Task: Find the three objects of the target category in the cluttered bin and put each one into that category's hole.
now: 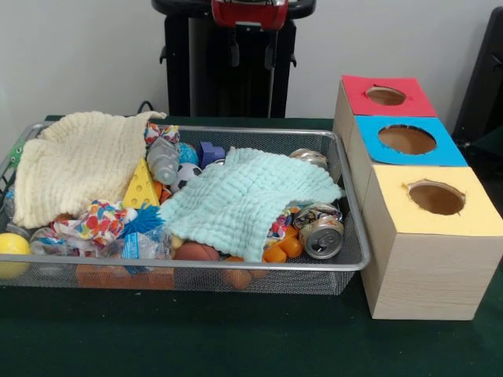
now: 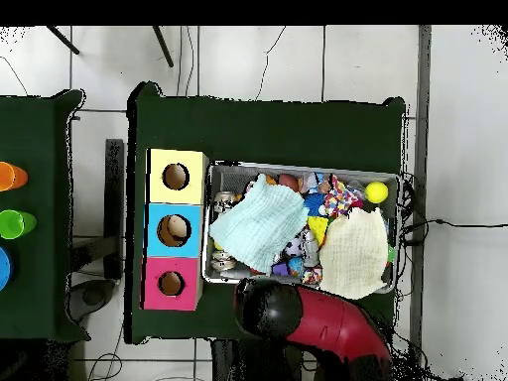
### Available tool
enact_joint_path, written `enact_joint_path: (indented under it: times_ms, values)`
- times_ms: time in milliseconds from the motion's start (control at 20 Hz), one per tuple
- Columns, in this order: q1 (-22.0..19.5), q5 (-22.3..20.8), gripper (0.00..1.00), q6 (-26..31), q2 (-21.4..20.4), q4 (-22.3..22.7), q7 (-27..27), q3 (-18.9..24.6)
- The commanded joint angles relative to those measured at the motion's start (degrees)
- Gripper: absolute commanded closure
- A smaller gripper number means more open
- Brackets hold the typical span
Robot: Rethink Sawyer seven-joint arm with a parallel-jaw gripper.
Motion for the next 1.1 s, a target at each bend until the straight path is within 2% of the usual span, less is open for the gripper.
enact_joint_path:
  times_ms: [50,200,700,850,1100]
  values:
    - [-0.60,-3.29,0.00,-2.72,6.00,-7.69,2.33,4.36]
    - [0.46,-3.30,0.00,-1.75,7.79,-10.12,3.36,4.05]
    - [3.92,-3.41,0.00,6.70,14.95,-22.85,3.08,3.51]
    - [4.65,-3.49,0.00,6.51,16.85,-25.19,3.27,3.07]
    - [4.66,-3.31,0.00,4.00,19.28,-26.22,3.25,3.07]
